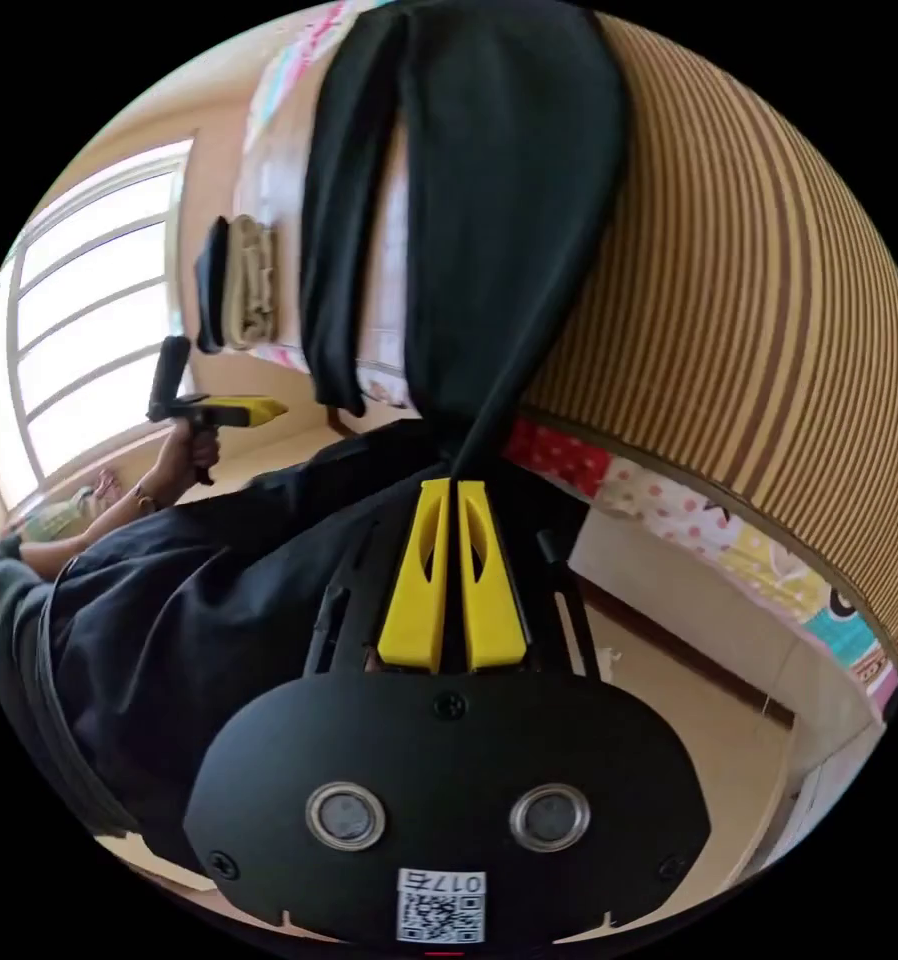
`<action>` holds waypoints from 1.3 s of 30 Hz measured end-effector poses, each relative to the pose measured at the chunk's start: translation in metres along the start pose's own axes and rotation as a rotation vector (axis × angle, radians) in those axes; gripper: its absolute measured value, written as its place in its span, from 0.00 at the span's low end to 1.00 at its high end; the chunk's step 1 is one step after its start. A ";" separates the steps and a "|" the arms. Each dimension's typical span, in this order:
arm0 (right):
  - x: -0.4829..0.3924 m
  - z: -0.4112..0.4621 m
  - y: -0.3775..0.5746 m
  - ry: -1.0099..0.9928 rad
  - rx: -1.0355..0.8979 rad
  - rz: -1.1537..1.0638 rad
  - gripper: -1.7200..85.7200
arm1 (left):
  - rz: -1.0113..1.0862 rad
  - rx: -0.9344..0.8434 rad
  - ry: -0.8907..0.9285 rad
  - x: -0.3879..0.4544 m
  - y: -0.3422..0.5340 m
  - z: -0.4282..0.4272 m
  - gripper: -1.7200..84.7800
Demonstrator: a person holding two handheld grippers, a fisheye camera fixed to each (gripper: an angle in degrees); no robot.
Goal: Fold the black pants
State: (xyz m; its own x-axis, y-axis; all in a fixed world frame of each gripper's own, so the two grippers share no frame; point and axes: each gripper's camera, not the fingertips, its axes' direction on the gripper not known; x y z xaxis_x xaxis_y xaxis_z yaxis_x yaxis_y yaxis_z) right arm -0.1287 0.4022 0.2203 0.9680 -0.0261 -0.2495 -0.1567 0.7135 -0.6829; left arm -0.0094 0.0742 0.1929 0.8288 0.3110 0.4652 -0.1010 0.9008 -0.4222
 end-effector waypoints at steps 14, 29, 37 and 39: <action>-0.097 0.040 -0.075 -0.158 -0.291 -0.568 0.05 | 0.226 -0.088 -0.184 0.119 -0.065 0.014 0.07; 0.171 -0.128 -0.287 -0.321 0.591 0.418 0.17 | 0.048 -0.006 0.166 0.002 -0.022 0.023 0.07; -0.018 -0.103 -0.391 0.573 0.599 0.404 0.06 | 0.024 0.044 0.462 -0.054 -0.002 0.016 0.06; -0.107 -0.078 -0.393 0.793 0.703 0.208 0.06 | -0.028 0.140 0.610 -0.092 0.024 0.007 0.05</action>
State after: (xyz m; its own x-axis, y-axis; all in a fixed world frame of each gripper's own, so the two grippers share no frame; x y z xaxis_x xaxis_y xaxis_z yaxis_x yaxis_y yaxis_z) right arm -0.1856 0.0702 0.4616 0.4933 -0.1235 -0.8611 0.0884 0.9919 -0.0916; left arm -0.0918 0.0696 0.1458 0.9930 0.0946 -0.0709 -0.1113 0.9503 -0.2906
